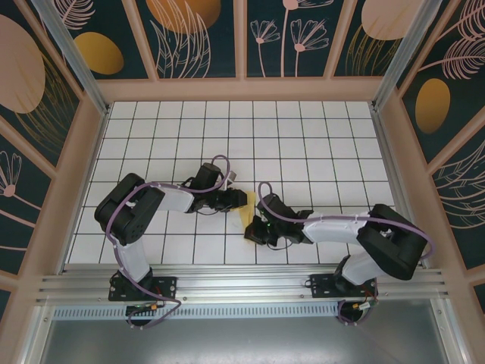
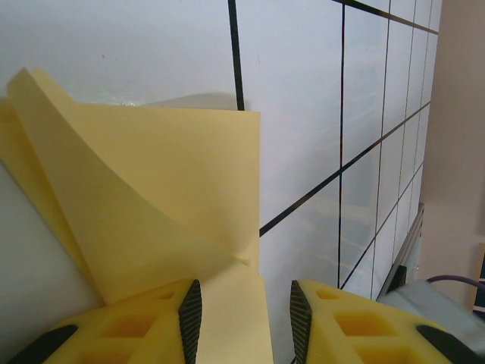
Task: Fold a paper plane with a square sheet of paper (pick it up from the middle)
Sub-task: Fold the wing for the fifth time at the center of the table.
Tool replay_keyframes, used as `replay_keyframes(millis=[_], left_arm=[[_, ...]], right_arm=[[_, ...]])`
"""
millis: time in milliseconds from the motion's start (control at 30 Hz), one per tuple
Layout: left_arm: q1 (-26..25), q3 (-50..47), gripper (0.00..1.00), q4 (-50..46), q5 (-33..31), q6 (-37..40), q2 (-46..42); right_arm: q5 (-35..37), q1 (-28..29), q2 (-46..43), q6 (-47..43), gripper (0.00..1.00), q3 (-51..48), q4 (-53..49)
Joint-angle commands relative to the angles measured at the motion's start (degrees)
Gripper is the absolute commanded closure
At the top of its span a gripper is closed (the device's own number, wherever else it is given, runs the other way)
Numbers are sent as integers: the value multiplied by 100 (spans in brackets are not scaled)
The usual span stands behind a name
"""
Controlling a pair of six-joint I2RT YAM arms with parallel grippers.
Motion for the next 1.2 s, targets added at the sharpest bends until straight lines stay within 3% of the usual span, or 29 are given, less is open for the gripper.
replay_keyframes(millis=[0, 267, 467, 900, 1067, 1167], left_arm=[[-119, -158, 60, -471, -495, 248, 514], [-127, -143, 60, -485, -494, 237, 522], [-126, -114, 60, -516, -486, 250, 556], [-125, -140, 60, -554, -567, 266, 615], [-129, -149, 61, -544, -574, 242, 622], [-126, -153, 61, -579, -591, 253, 606]], right_arm=[[171, -181, -185, -199, 95, 143, 354], [-92, -434, 584, -192, 95, 171, 1181], [-115, -444, 1040, -169, 95, 27, 1055], [-338, -283, 564, -81, 94, -309, 746], [-480, -168, 772, 96, 94, -583, 937], [-347, -55, 776, 29, 94, -466, 561]])
